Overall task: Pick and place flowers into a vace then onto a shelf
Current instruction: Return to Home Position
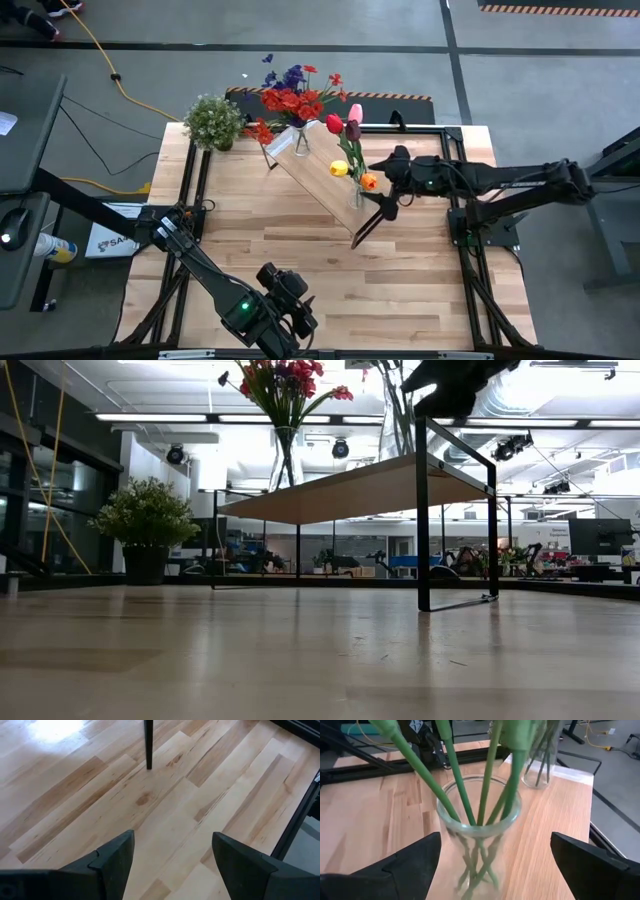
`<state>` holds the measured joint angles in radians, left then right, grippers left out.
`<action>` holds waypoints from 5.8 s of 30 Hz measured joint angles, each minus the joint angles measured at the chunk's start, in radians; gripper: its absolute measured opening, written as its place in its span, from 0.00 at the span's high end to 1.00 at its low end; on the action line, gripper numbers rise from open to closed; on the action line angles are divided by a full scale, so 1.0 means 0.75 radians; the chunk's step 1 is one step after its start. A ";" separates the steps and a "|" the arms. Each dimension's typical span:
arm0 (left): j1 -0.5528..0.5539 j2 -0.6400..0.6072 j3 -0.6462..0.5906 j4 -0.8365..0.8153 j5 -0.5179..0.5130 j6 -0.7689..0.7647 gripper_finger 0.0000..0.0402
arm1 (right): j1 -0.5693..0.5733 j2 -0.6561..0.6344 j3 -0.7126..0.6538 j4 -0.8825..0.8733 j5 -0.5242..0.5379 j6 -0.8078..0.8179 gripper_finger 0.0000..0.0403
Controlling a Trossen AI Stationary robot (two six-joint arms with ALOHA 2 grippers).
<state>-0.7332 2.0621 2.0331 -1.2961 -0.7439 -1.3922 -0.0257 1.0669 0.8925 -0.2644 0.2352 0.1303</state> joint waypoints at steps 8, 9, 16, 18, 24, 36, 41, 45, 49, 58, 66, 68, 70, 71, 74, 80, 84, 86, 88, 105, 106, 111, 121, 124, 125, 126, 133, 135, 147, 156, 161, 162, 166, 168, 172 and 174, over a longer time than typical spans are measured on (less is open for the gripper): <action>0.000 0.000 0.000 -0.029 0.000 0.064 0.25 | 0.000 -0.104 0.000 -0.050 -0.081 0.036 0.09; 0.000 0.000 0.000 -0.027 0.000 0.072 0.25 | 0.000 -0.118 0.000 -0.054 -0.102 0.036 0.09; 0.000 0.000 0.000 -0.025 0.000 0.075 0.26 | 0.000 -0.218 0.000 -0.067 -0.284 0.040 0.09; 0.000 0.000 0.000 -0.026 0.000 0.076 0.25 | 0.000 -0.246 0.000 -0.067 -0.335 0.041 0.09; 0.000 -0.008 0.000 -0.086 0.003 0.016 0.26 | 0.000 -0.345 0.000 -0.068 -0.436 0.041 0.09; 0.008 -0.052 0.000 -0.368 -0.028 -0.024 0.26 | 0.000 -0.577 0.000 -0.109 -0.467 0.207 0.09; 0.018 -0.111 -0.001 -0.367 -0.099 0.153 0.25 | 0.000 -0.681 0.000 -0.141 -0.520 0.302 0.09; 0.037 -0.202 0.000 -0.367 -0.135 0.280 0.26 | 0.000 -0.763 0.001 -0.140 -0.574 0.308 0.09; 0.044 -0.296 0.001 -0.368 -0.200 0.399 0.25 | 0.000 -0.835 0.001 -0.142 -0.583 0.295 0.09; 0.045 -0.453 0.001 -0.367 -0.223 0.556 0.26 | 0.000 -0.957 0.001 -0.277 -0.593 0.273 0.09; 0.045 -0.616 -0.166 -0.366 -0.245 0.514 0.26 | 0.000 -1.035 0.001 -0.340 -0.593 0.272 0.09; 0.045 -0.682 -0.280 -0.366 -0.244 0.410 0.26 | 0.000 -1.054 0.001 -0.341 -0.593 0.270 0.09; 0.044 -0.755 -0.410 -0.368 -0.244 0.289 0.25 | 0.000 -1.072 0.001 -0.341 -0.593 0.268 0.09; 0.044 -0.787 -0.471 -0.369 -0.244 0.228 0.25 | 0.000 -1.082 0.001 -0.341 -0.593 0.264 0.09; 0.039 -0.869 -0.637 -0.362 -0.244 0.097 0.25 | 0.000 -1.120 0.001 -0.351 -0.593 0.234 0.09; 0.034 -0.994 -0.841 -0.297 -0.275 0.035 0.25 | 0.000 -1.206 0.001 -0.380 -0.554 0.216 0.09; 0.033 -1.079 -0.922 -0.262 -0.321 0.035 0.25 | 0.000 -1.267 0.001 -0.427 -0.533 0.192 0.09; 0.033 -1.117 -0.963 -0.219 -0.359 0.035 0.26 | 0.000 -1.300 0.001 -0.479 -0.535 0.188 0.09; 0.034 -1.162 -1.012 -0.173 -0.398 0.062 0.26 | 0.000 -1.330 0.001 -0.523 -0.533 0.217 0.09; 0.034 -1.604 -1.558 0.435 -0.485 0.292 0.25 | 0.000 -1.408 0.011 -0.691 -0.365 0.278 0.09; 0.034 -1.626 -1.583 0.473 -0.485 0.315 0.26 | 0.000 -1.408 0.011 -0.707 -0.350 0.280 0.09; 0.034 -1.716 -1.685 0.578 -0.469 0.353 0.25 | -0.001 -1.409 0.012 -0.754 -0.344 0.275 0.09; 0.035 -1.788 -1.854 0.866 -0.447 0.464 0.25 | -0.001 -1.410 0.011 -0.759 -0.380 0.281 0.09; 0.035 -1.787 -1.925 0.992 -0.451 0.489 0.25 | 0.000 -1.411 0.011 -0.736 -0.380 0.281 0.09; 0.035 -1.786 -1.945 1.039 -0.451 0.501 0.25 | 0.000 -1.411 0.011 -0.724 -0.380 0.281 0.09; 0.035 -1.787 -1.964 1.093 -0.449 0.514 0.25 | -0.001 -1.411 0.011 -0.715 -0.382 0.281 0.09; 0.035 -1.787 -2.100 1.466 -0.431 0.683 0.25 | -0.001 -1.414 -0.030 -0.635 -0.410 0.313 0.09; 0.035 -1.786 -2.123 1.540 -0.407 0.733 0.25 | 0.000 -1.414 -0.083 -0.562 -0.460 0.307 0.09; 0.036 -1.784 -2.138 1.665 -0.278 0.927 0.25 | 0.000 -1.414 -0.260 -0.316 -0.580 0.304 0.09; 0.036 -1.784 -2.138 1.789 -0.265 1.111 0.25 | 0.000 -1.414 -0.258 -0.320 -0.713 0.279 0.09; 0.090 -1.784 -2.138 1.837 -0.172 1.188 0.26 | -0.001 -1.414 -0.258 -0.346 -0.722 0.270 0.09; 0.115 -1.783 -2.138 1.825 -0.161 1.188 0.26 | 0.000 -1.414 -0.258 -0.351 -0.722 0.270 0.09; 0.257 -1.787 -2.138 1.799 -0.050 1.201 0.25 | 0.000 -1.414 -0.258 -0.362 -0.723 0.271 0.09; 0.339 -1.786 -2.138 1.798 0.042 1.227 0.25 | 0.000 -1.414 -0.258 -0.361 -0.737 0.275 0.09; 0.501 -1.786 -2.138 1.796 0.187 1.264 0.26 | 0.000 -1.414 -0.258 -0.361 -0.766 0.278 0.09; 0.569 -1.793 -2.138 1.794 0.223 1.267 0.25 | 0.000 -1.414 -0.258 -0.362 -0.778 0.279 0.09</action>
<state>-0.3066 0.7172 0.4294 0.0493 -0.5764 -0.4422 -0.0261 0.0063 0.6991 -0.5358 -0.3485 0.3393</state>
